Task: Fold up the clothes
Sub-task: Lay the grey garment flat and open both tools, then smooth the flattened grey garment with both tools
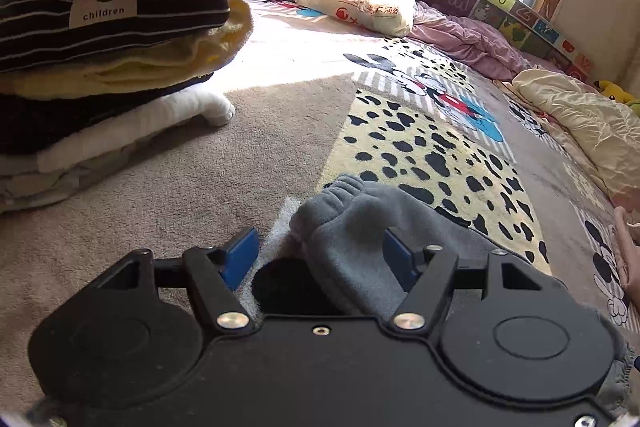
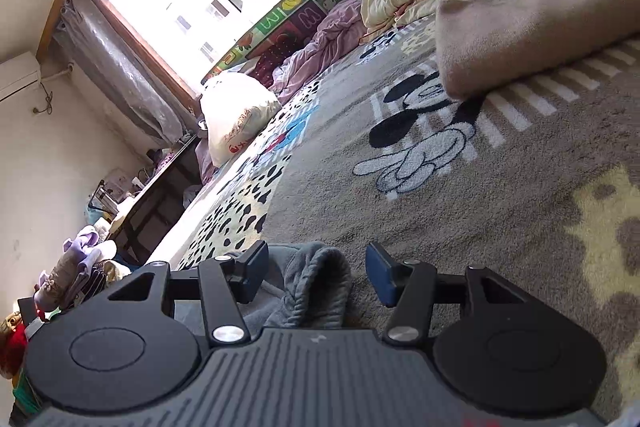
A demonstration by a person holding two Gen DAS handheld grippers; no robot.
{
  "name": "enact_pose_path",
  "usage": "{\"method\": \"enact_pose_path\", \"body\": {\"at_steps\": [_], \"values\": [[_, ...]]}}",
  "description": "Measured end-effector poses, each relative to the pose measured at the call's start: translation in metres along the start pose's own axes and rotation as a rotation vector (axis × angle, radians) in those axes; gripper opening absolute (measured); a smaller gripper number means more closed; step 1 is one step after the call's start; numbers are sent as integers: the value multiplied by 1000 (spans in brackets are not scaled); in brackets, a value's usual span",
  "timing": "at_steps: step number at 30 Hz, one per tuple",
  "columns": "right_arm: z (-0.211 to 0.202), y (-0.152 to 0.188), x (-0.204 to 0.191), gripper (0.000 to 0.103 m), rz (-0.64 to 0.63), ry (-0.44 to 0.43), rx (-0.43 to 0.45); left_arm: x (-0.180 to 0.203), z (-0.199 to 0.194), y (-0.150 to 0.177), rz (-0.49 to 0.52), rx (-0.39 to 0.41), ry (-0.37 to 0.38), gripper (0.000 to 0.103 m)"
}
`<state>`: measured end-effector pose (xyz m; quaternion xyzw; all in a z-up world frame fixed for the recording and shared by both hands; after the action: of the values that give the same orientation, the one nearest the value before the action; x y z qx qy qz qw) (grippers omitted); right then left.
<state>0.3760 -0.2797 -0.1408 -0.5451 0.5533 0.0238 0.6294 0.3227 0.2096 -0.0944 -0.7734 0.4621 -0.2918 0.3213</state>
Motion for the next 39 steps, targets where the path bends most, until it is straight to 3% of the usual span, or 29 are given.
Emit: {"method": "enact_pose_path", "body": {"at_steps": [5,12,15,19,22,26,30,32,34,39], "values": [[-19,23,-22,55,4,-26,-58,18,-26,6,51,33,44,68],[-24,58,-60,62,-96,-34,-173,99,-66,94,314,-58,231,68],[-15,62,-59,60,-86,-28,-209,115,-83,136,445,-79,233,68],[-17,52,-47,56,-42,3,-139,118,-97,171,565,-56,177,68],[-10,44,-39,56,-43,-32,-133,116,-99,174,570,-38,163,68],[4,51,-38,48,-37,-115,-250,114,-98,175,559,-29,154,68],[2,55,-41,39,-77,-88,-298,115,-96,176,565,-21,150,68],[4,57,-42,43,-53,-130,-300,116,-95,177,563,-19,150,69],[7,59,-44,22,-28,-175,-300,115,-95,177,550,-17,153,69],[-32,44,-51,8,44,-298,-209,113,-100,175,526,-28,181,69]]}}
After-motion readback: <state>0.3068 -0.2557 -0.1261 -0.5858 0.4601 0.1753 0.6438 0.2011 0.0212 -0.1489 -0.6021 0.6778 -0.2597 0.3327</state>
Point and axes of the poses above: each gripper's, at about its wrist camera, not at the fingertips, and z roughly the way its jaws point, x to its right, y to its underside, the point moved 3 cm from there along z, roughly the way its jaws point, and after that the axes turned 10 degrees about -y, right-handed, at the moved point
